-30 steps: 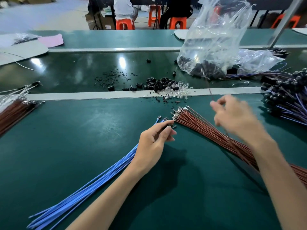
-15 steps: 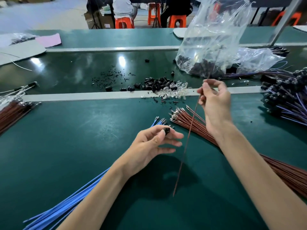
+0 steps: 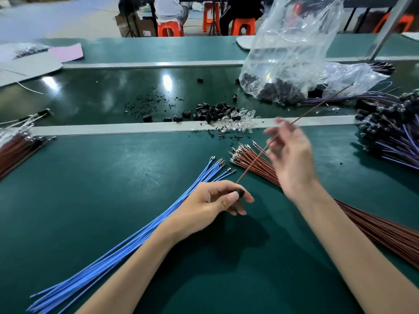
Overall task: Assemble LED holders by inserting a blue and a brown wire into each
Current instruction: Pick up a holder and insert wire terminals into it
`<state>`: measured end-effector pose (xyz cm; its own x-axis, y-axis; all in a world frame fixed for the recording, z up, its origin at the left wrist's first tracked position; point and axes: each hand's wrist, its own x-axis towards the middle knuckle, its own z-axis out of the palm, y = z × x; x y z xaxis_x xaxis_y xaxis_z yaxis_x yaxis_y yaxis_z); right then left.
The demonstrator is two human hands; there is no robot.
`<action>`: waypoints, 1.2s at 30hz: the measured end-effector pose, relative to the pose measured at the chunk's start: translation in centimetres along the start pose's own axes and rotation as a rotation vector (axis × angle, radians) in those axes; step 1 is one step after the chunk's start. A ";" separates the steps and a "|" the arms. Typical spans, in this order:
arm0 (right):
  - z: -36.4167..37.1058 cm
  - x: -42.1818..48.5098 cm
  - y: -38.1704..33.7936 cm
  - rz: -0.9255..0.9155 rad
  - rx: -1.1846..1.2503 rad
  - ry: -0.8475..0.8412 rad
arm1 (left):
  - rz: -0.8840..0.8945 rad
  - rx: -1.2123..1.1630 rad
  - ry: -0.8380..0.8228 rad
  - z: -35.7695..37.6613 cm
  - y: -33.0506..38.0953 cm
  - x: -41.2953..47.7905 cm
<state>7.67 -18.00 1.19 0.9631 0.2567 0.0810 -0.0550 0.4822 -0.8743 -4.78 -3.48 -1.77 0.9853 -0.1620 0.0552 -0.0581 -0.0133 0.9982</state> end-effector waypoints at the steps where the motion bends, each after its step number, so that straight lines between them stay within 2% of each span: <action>1: -0.2 -0.7 0.5 0.094 -0.152 -0.171 | 0.015 0.028 0.026 0.2 0.0 0.0; 3: -0.5 -2.2 1.7 0.183 -0.506 -0.443 | 0.040 0.046 0.055 0.5 -0.2 0.1; 4: -0.5 -2.5 2.1 0.156 -0.620 -0.480 | 0.043 0.042 0.068 0.4 -0.2 0.2; 6: -0.4 -2.4 2.3 0.057 -0.654 -0.357 | 0.029 0.037 0.072 0.3 -0.3 0.2; 9: -0.7 -1.5 1.6 -0.016 -0.472 -0.095 | 0.030 0.098 0.084 0.2 -0.6 0.3; 10: -0.9 -1.4 1.6 -0.011 -0.442 -0.091 | 0.037 0.114 0.100 0.3 -0.7 0.3; 12: -1.1 -1.9 2.0 0.017 -0.471 -0.230 | 0.060 0.136 0.135 0.4 -0.8 0.4; 14: -1.0 -2.5 2.7 0.035 -0.642 -0.426 | 0.070 0.145 0.176 0.6 -0.9 0.5; 15: -0.8 -2.6 3.0 0.001 -0.741 -0.471 | 0.071 0.149 0.205 0.6 -0.8 0.6; 17: -0.6 -2.4 3.3 -0.105 -0.833 -0.402 | 0.095 0.187 0.290 0.5 -0.9 0.7; 20: -0.7 -2.3 2.8 -0.137 -0.620 -0.220 | 0.163 0.257 0.457 0.1 -1.0 1.1; 23: -1.1 -2.1 2.2 -0.160 -0.484 -0.195 | 0.165 0.319 0.572 -0.3 -1.2 1.3; 29: -0.7 -2.8 2.8 -0.120 -0.521 -0.308 | 0.160 0.359 0.569 -0.1 -1.3 1.2; 36: -0.8 -2.7 2.8 -0.130 -0.522 -0.300 | 0.145 0.363 0.554 0.0 -1.2 1.1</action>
<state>5.09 -17.98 -1.85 0.8328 0.4847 0.2673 0.2671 0.0710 -0.9610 -3.62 -3.65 -2.89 0.8950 0.3410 0.2876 -0.1508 -0.3756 0.9144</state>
